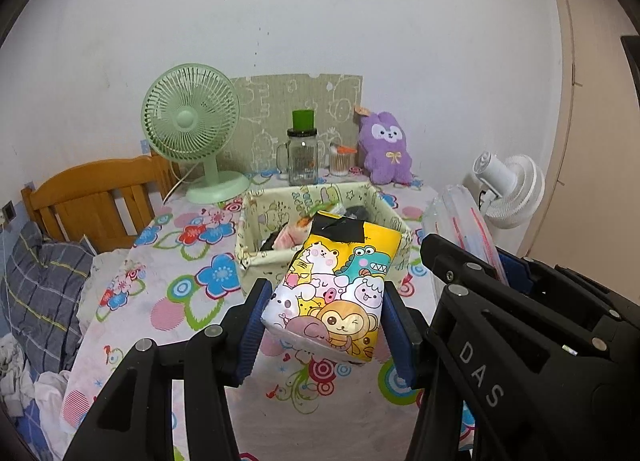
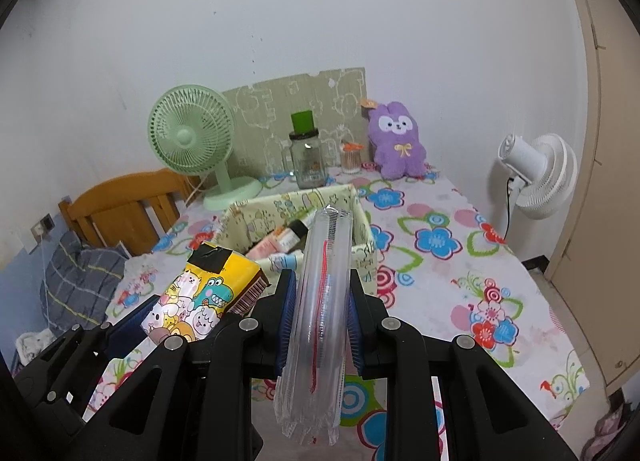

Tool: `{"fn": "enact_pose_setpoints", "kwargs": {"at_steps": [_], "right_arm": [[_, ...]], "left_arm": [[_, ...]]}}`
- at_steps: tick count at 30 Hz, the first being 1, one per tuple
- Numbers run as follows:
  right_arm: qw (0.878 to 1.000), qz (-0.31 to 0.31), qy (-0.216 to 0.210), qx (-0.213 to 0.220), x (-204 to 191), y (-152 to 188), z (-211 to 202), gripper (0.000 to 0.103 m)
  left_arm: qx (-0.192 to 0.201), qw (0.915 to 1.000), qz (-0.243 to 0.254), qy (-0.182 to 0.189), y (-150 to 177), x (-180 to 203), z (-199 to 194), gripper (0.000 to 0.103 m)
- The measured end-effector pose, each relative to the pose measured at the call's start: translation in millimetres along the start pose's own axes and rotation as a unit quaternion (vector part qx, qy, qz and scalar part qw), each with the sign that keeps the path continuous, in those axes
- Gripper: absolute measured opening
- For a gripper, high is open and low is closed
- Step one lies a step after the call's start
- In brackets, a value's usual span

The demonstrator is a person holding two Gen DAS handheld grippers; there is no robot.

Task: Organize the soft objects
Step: 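Lift and carry the yellow pack and clear bag over the basket with both tools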

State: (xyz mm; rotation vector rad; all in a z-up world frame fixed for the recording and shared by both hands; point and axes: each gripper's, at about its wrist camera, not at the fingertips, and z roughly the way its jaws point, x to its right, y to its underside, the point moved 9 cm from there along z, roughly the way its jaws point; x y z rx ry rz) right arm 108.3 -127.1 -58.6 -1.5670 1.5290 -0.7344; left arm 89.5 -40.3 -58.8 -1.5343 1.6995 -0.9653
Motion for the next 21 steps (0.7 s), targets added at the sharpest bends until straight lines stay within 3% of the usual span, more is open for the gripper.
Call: {"fn": "enact_pose_setpoints", "kwargs": {"at_steps": [11,21], "right_arm": [[1.000,-0.002,-0.004,0.020,-4.7,-22.4,-12.3,0.027],[1.000,-0.001,-0.002,0.021,-6.9,-37.3,0.2,0.027]], "left_arm": [[0.019,0.9998,0.000,-0.001,-18.2,-1.3,-10.8,0.056],[0.018,0.9998,-0.005,0.004,-30.8,-5.6,0.4,0.056]]}}
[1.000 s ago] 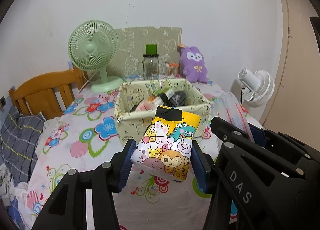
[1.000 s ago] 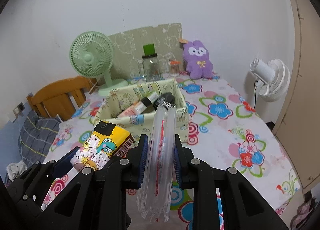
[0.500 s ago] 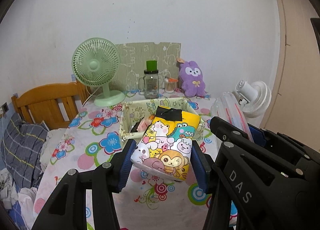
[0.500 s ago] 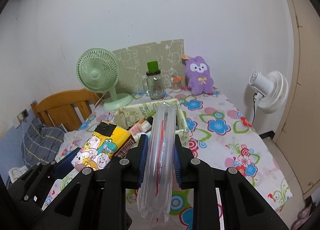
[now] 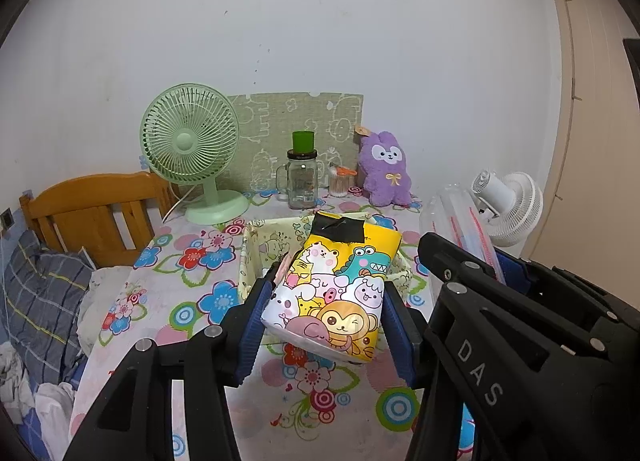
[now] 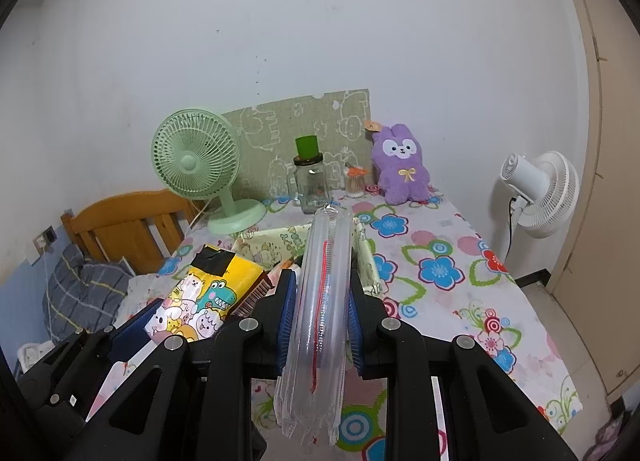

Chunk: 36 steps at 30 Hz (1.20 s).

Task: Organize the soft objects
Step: 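Lift and carry the yellow pack and clear bag over the basket with both tools, then lower the yellow pack into the basket with the left tool while the right tool lowers the clear bag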

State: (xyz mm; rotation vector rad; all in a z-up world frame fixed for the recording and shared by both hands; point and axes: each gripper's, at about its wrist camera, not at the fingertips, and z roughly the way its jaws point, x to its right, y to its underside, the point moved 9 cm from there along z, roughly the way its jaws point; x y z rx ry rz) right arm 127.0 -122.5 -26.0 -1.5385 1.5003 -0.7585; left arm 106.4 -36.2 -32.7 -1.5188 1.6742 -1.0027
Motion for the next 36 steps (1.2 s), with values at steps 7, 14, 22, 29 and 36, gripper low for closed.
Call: {"fn": "enact_pose_setpoints", "kwargs": {"at_steps": [7,14,22,29,36], "right_arm": [[1.000,-0.002,0.000,-0.004,-2.4,-6.3,16.6,0.027],[1.000,-0.005,0.001,-0.008,-3.2,-13.6,35.1,0.027],[1.000,-0.005,0.001,-0.014,-3.9,-21.5,61.0,0.027],[1.000,-0.004,0.001,-0.022,-1.8,-25.6,85.2,0.027],[1.000,-0.004,-0.001,-0.025,-2.0,-31.0,104.8,0.027]], "left_arm": [[-0.003,1.0000,-0.008,-0.003,-5.9,-4.9,12.1,0.056],[-0.006,0.9999,-0.010,-0.004,-13.4,-9.8,27.4,0.056],[-0.013,0.9998,-0.016,-0.006,-20.8,-16.3,51.8,0.056],[-0.020,0.9996,-0.018,-0.009,-24.5,-19.5,74.3,0.056],[-0.023,0.9995,-0.021,-0.011,-29.3,-22.9,90.7,0.056]]}}
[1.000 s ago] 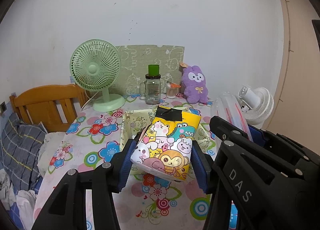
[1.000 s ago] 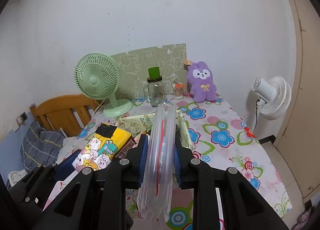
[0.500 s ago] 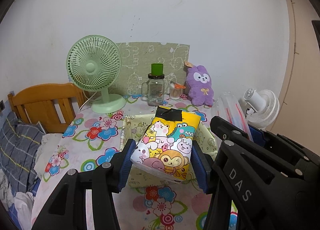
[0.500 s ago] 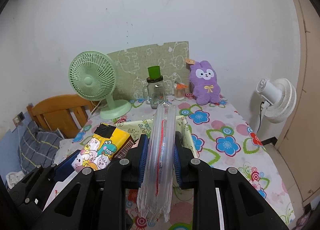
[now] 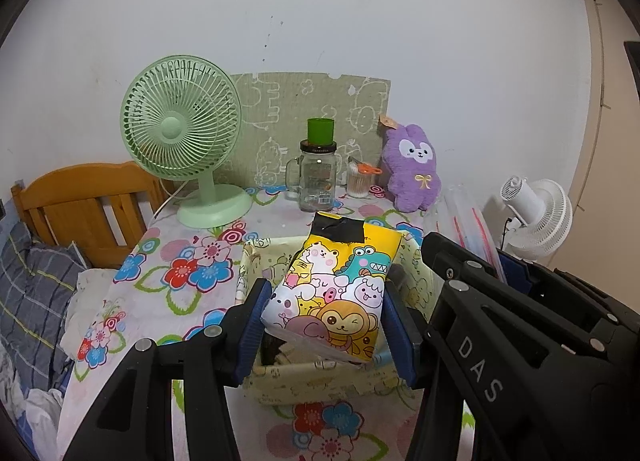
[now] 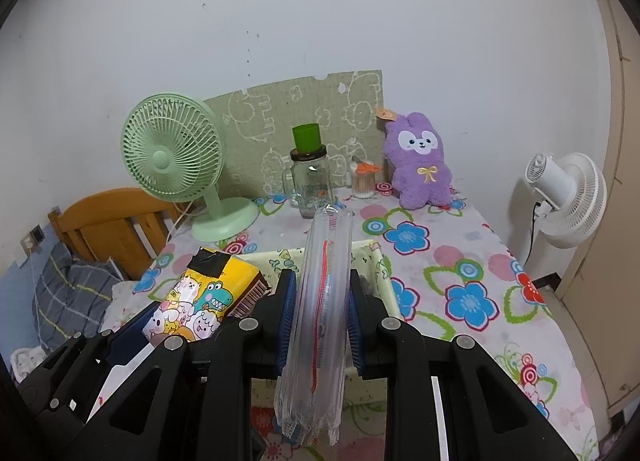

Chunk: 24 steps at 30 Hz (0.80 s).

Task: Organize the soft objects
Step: 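Lower the yellow pack into the basket with the left tool while the right tool lowers the clear bag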

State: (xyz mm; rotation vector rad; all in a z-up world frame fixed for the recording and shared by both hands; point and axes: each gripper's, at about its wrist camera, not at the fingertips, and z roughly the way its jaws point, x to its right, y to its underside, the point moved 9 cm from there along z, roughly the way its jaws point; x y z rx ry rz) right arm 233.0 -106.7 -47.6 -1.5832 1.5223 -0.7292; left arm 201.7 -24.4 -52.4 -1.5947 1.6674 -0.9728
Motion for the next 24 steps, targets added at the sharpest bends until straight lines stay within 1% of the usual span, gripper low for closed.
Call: {"fn": "enact_pose_setpoints", "kwargs": {"at_steps": [11,14,18,20,24], "right_arm": [[1.000,0.007,0.005,-0.013,9.9,-2.1,33.9,0.027],[1.000,0.009,0.007,-0.018,12.8,0.5,41.9,0.027],[0.999,0.007,0.005,-0.031,13.9,8.0,53.5,0.027],[0.999,0.005,0.005,-0.039,13.1,12.6,59.3,0.027],[0.999,0.002,0.000,-0.049,9.0,18.3,66.4,0.027]], "left_arm": [[-0.016,0.9998,-0.009,0.001,-0.6,-0.2,33.9,0.057],[-0.023,0.9996,-0.014,0.002,3.2,-0.7,42.0,0.057],[-0.037,0.9993,-0.006,0.003,9.0,-0.5,52.0,0.058],[-0.044,0.9990,-0.004,-0.001,12.6,-2.3,55.7,0.064],[-0.055,0.9984,-0.003,-0.010,17.2,-7.7,60.6,0.070]]}}
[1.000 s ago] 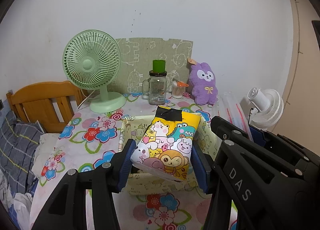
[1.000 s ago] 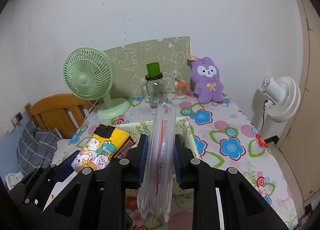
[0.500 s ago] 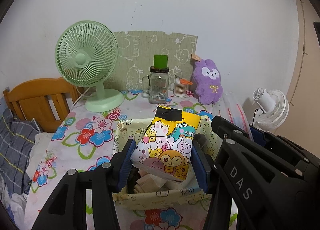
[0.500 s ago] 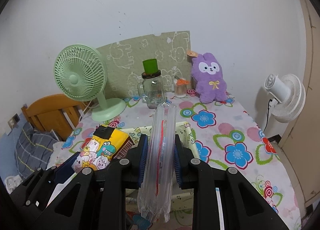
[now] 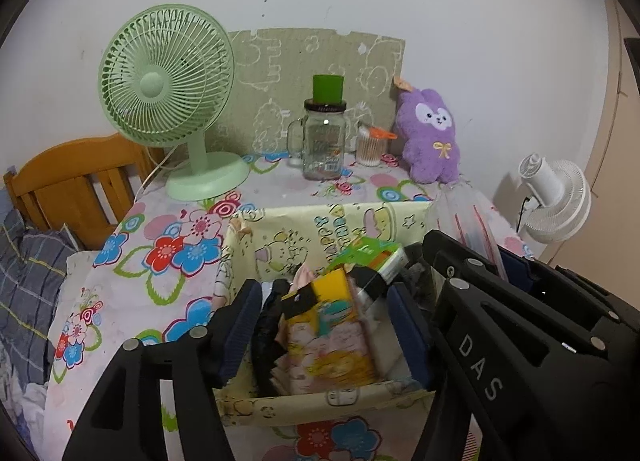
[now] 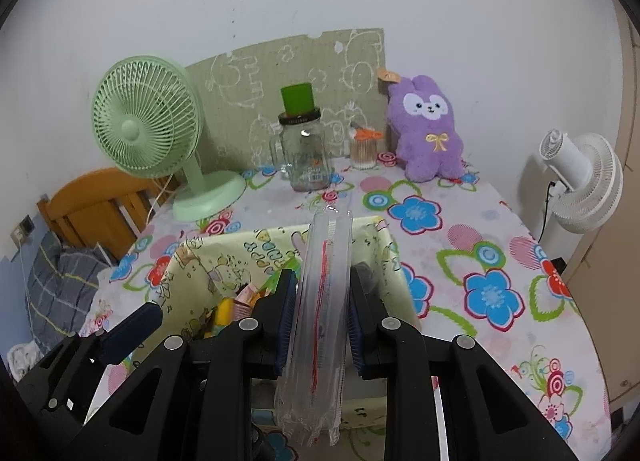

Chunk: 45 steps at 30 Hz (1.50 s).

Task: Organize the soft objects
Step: 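Lower the yellow pack into the basket with the left tool while the right tool lowers the clear bag, then open both tools to release the yellow pack and clear bag into the basket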

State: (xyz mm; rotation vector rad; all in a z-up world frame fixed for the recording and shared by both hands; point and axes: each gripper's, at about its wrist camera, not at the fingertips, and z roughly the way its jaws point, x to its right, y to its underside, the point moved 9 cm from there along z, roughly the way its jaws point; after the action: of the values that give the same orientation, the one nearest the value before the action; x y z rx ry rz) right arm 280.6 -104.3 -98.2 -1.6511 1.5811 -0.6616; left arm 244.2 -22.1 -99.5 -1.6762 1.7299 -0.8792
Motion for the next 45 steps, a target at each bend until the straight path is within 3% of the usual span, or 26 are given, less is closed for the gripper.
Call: {"fn": "enact_pose_setpoints", "kwargs": {"at_steps": [3,22,23,24,25,27,28,34,45], "right_arm": [[1.000,-0.004,-0.007,-0.001,-5.8,0.2,3.7,0.027],[0.999,-0.003,-0.032,-0.010,-18.1,-6.0,30.6,0.028],[1.000,-0.006,-0.029,-0.011,-17.4,-5.4,31.3,0.030],[1.000,-0.008,-0.027,-0.013,-16.8,-4.8,32.1,0.038],[1.000,-0.010,-0.026,-0.015,-16.2,-3.8,32.5,0.057],[0.999,-0.010,-0.026,-0.015,-14.2,-2.1,31.5,0.085],[1.000,-0.011,-0.023,-0.010,-12.9,-2.4,29.3,0.088],[1.000,-0.023,-0.001,-0.004,-4.3,-1.6,19.8,0.095],[1.000,-0.018,-0.001,0.006,1.9,1.6,-5.7,0.096]], "left_arm": [[-0.002,1.0000,-0.003,-0.004,0.0,-5.2,0.6,0.075],[-0.011,0.9998,0.007,-0.013,-6.7,-13.5,19.0,0.084],[-0.012,0.9998,0.006,-0.013,-5.8,-13.1,19.7,0.085],[-0.011,0.9998,0.008,-0.016,-5.7,-12.7,19.7,0.085],[-0.011,0.9997,0.011,-0.017,-5.6,-12.2,19.9,0.085],[-0.011,0.9997,0.014,-0.016,-5.0,-10.1,19.9,0.086],[-0.012,0.9997,0.014,-0.013,-4.6,-9.0,20.0,0.087],[-0.013,0.9998,0.018,-0.003,-2.4,-1.8,16.7,0.091],[0.002,0.9998,0.017,-0.004,-0.6,5.8,-5.7,0.095]]}}
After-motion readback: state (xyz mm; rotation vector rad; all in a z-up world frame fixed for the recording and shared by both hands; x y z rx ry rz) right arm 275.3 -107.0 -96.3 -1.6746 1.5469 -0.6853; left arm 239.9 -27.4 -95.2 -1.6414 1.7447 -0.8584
